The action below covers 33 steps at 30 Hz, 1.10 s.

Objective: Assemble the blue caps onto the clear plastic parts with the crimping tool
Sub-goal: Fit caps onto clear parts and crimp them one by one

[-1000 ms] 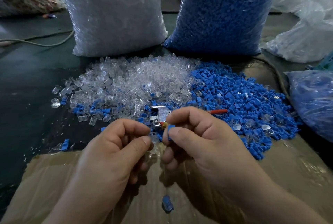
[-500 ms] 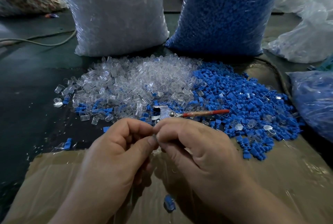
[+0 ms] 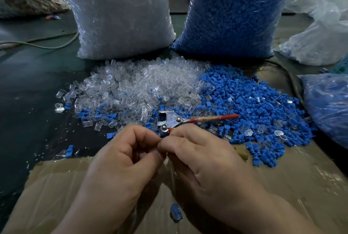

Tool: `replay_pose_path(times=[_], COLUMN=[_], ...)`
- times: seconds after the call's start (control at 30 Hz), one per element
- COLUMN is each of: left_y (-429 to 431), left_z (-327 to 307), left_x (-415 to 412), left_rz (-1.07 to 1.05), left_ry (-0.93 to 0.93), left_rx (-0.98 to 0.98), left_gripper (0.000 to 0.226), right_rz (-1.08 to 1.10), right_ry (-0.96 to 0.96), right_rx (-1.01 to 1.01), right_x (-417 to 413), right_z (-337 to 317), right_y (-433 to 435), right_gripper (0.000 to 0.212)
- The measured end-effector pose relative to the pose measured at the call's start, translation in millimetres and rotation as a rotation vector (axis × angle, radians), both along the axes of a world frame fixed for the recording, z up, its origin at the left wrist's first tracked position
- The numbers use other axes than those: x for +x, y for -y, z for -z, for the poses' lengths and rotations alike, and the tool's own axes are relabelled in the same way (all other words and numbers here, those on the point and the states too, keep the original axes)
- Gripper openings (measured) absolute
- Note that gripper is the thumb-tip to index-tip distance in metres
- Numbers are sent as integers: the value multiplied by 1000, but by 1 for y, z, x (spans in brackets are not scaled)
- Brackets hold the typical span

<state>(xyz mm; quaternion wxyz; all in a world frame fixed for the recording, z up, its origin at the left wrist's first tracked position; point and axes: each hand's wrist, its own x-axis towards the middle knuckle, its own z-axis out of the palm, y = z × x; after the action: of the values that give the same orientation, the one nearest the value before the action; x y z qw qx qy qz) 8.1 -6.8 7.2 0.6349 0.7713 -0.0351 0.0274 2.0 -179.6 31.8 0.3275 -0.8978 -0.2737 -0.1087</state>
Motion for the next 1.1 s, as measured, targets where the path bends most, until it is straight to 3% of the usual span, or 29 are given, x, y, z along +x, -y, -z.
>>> replay_pose_path(times=[0.1,0.2,0.37,0.6,0.9,1.1], left_y=[-5,-8,-7,-12,-12,-13], left_z=[4,4,1,5,8,2], left_x=[2,3,3,7,14,13], left_rz=[-22,-34,-33,-62,-92,-93], left_ry=[-24,-59,-78,-38,-63,-55], left_rx=[34,-26,-95,-149,-236,-251], left_gripper=[19,18,17,27,16,25], right_rz=[175,396,433,345,355,441], right_ry=[77,-122,-221,-204,-146,-18], right_rx=[-210,-527,-680,-678,-609,-288], right_x=[6,19,30,38,39,27], right_z=[1,3,7,3,2,-10], right_y=[6,21,35,37,32,36], right_gripper=[44,74,84,80,51,50])
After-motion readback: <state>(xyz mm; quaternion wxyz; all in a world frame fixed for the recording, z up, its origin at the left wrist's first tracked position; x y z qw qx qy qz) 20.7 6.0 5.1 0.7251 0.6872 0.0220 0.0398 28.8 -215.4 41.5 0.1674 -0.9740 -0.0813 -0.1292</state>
